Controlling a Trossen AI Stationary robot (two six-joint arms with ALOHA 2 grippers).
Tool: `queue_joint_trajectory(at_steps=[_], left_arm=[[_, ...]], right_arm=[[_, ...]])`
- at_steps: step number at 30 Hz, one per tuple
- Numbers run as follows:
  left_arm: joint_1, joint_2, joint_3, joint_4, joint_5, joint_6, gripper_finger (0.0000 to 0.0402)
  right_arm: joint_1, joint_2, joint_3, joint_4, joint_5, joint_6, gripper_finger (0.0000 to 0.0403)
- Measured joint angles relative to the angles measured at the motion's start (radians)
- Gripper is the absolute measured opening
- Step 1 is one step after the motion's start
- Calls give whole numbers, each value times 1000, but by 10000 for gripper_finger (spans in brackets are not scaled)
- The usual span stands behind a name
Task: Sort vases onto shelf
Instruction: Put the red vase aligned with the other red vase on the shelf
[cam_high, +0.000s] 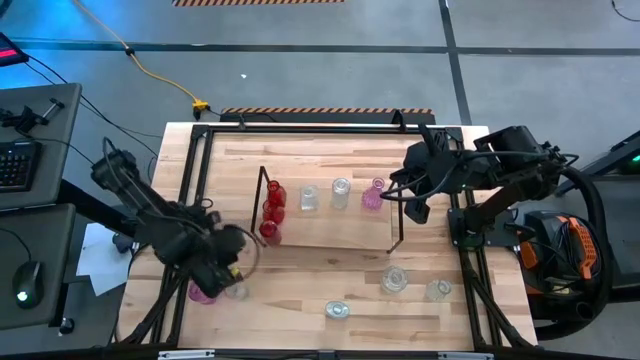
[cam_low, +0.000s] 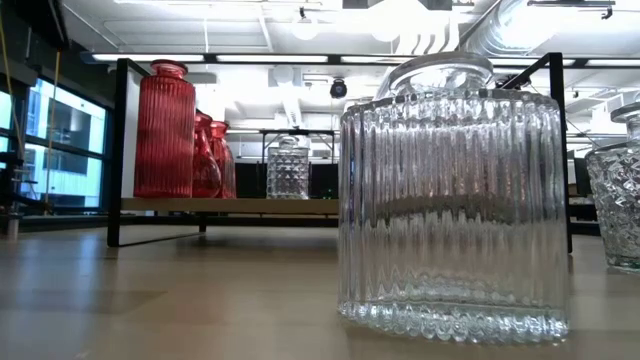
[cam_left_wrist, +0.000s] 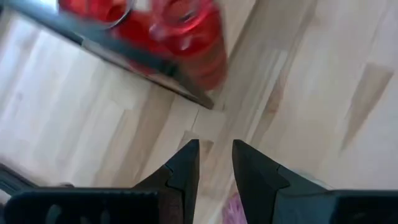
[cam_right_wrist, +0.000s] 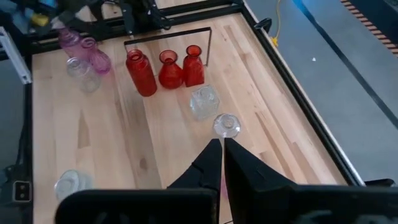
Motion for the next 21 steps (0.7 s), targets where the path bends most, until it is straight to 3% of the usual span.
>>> queue_joint_trajectory(at_steps=[3, 8, 11, 21], left_arm=[[-36, -107, -62, 91, -47, -66, 87], [-63, -203, -105, 363, -196, 2, 87], [-55, -190, -138, 450, -236, 28, 87], [-40, -57, -259, 651, -265, -103, 87]], right_arm=[[0, 0, 0, 0, -13, 9, 0], [14, 0, 0, 0, -13, 10, 0], [27, 0, 0, 0, -6, 25, 0], [73, 0, 0, 0, 48, 28, 0]])
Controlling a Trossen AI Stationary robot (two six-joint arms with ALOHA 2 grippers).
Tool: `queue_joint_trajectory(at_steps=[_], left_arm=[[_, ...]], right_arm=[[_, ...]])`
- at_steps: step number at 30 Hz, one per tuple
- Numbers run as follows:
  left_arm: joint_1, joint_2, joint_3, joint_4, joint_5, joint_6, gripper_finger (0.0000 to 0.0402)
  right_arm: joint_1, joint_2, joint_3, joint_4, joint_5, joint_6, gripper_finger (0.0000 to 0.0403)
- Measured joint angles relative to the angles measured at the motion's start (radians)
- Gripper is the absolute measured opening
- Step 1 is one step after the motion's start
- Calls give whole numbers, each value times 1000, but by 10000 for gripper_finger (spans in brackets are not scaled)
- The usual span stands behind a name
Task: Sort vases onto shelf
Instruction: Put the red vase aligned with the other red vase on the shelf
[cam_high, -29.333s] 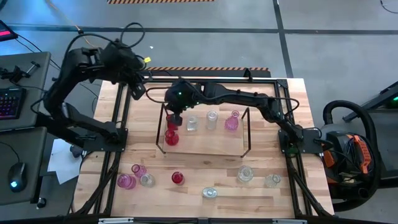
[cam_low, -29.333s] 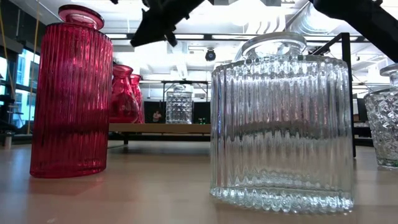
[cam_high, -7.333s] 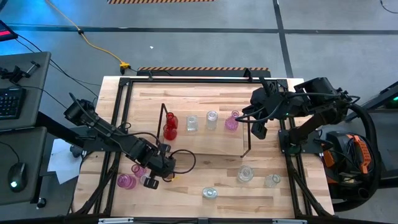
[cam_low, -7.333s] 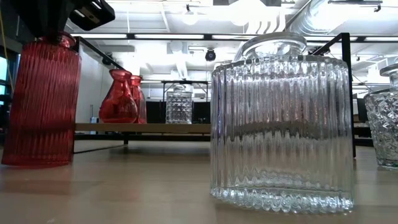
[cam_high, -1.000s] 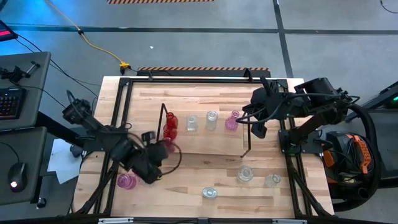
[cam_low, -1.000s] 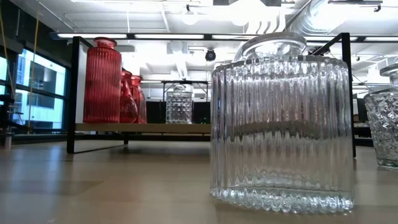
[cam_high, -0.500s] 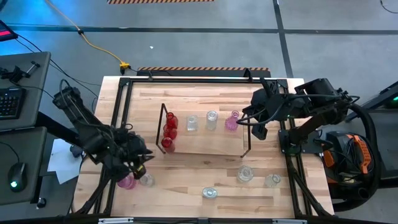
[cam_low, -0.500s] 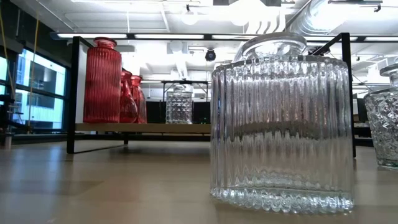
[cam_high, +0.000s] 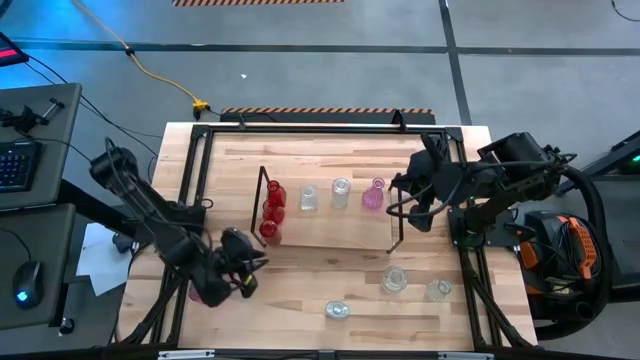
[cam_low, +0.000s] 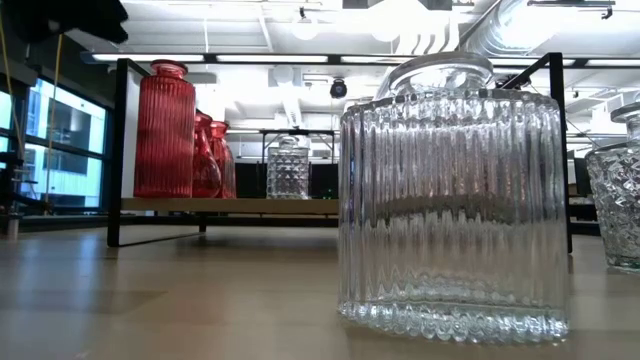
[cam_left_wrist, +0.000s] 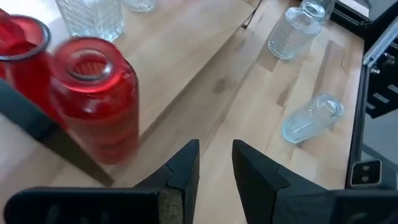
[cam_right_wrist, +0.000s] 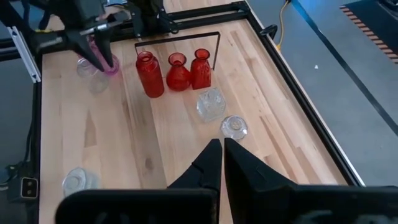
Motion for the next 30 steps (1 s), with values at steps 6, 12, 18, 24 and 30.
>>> queue_joint_trajectory(at_steps=[6, 12, 18, 24, 30], left_arm=[[8, 56, -11, 39, -3, -50, 87], [22, 97, -11, 51, -2, -88, 87], [49, 110, -11, 64, -18, -97, 87], [72, 111, -11, 64, -30, -92, 87], [102, 111, -11, 62, -30, -70, 87]], right_arm=[[0, 0, 0, 0, 1, -2, 0], [0, 0, 0, 0, 0, -2, 0], [0, 0, 0, 0, 0, -3, 0], [0, 0, 0, 0, 0, -5, 0], [0, 0, 0, 0, 6, -7, 0]])
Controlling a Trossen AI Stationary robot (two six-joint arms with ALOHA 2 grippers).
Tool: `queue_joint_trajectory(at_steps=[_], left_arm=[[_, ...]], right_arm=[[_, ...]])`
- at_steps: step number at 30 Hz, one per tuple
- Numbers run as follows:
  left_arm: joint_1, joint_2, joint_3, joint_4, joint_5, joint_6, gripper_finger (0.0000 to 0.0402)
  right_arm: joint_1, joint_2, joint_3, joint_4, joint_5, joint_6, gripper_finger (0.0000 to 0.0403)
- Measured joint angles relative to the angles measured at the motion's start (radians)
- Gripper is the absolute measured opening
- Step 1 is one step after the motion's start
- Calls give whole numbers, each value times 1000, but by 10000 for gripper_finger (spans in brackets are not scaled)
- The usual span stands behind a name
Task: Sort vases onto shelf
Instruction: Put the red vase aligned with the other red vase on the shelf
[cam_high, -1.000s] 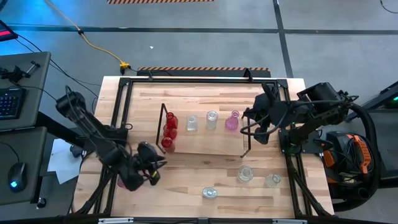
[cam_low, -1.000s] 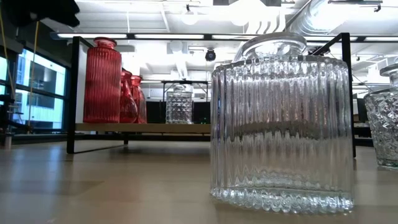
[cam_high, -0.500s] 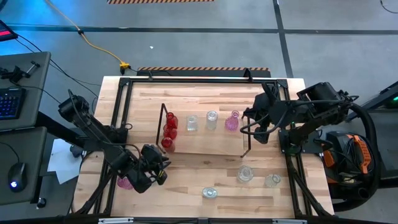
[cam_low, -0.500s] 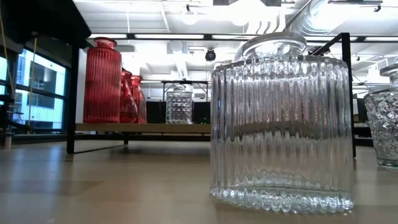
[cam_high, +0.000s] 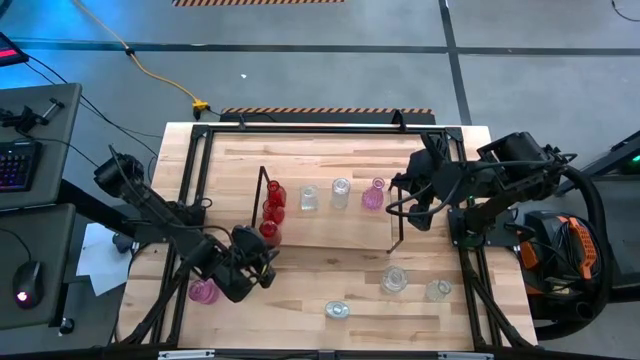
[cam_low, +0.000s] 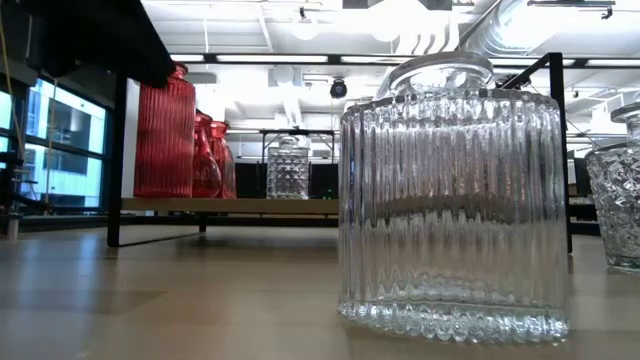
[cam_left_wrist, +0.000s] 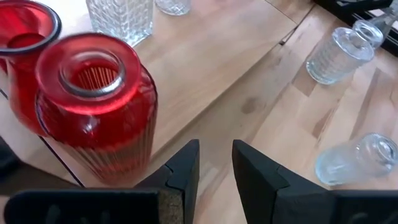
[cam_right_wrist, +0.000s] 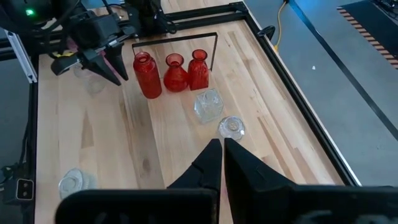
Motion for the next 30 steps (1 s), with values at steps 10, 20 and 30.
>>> queue_joint_trajectory(at_steps=[10, 20, 30], left_arm=[[19, 0, 0, -33, 0, 2, 87], [21, 0, 0, -63, -27, 2, 87], [52, 0, 0, -88, -26, 3, 87]], right_arm=[[0, 0, 0, 0, 0, 4, 0], [0, 0, 0, 0, 0, 7, 0], [0, 0, 0, 0, -1, 8, 0]])
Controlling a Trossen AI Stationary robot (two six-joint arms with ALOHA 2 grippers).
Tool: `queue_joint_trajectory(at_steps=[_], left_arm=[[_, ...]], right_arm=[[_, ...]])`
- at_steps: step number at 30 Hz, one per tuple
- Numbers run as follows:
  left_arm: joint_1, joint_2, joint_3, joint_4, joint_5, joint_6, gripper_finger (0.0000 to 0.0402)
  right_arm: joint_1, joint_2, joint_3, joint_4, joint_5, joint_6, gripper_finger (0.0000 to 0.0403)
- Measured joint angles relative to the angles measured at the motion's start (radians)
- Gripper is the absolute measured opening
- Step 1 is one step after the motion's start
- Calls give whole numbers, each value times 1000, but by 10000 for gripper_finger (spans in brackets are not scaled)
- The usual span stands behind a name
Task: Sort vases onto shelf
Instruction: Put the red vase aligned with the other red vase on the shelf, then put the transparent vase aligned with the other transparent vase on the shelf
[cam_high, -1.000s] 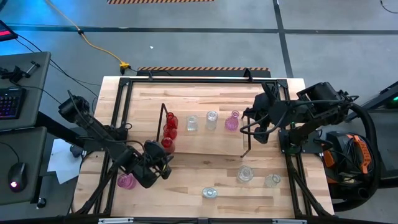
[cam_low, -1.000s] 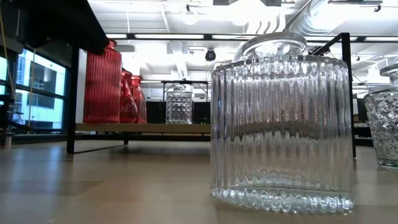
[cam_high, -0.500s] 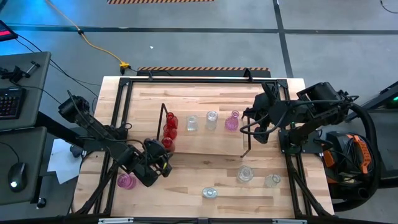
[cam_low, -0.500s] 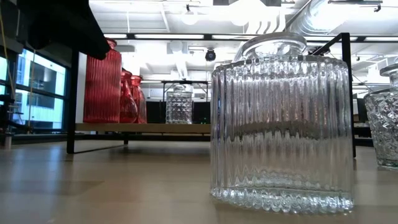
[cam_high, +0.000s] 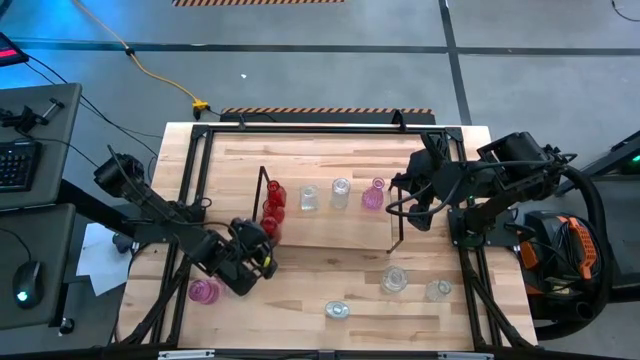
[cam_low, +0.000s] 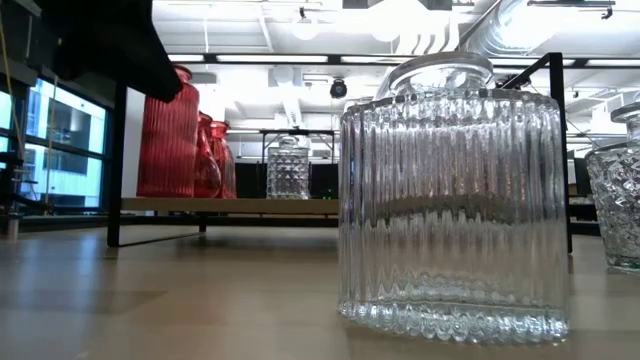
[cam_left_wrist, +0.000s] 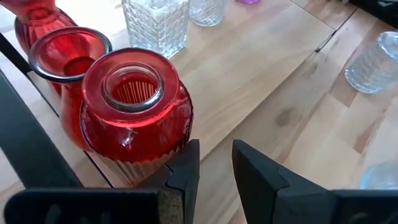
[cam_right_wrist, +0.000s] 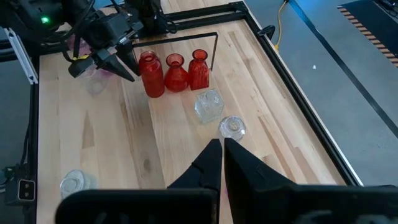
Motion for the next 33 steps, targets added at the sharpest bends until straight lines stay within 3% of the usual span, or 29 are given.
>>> queue_joint_trajectory(at_steps=[26, 33], left_arm=[[-52, -16, 26, 65, 60, 25, 87], [-55, -91, 188, 63, 18, 304, 87]], right_arm=[[0, 0, 0, 0, -4, -6, 0], [20, 0, 0, 1, 68, -72, 0]])
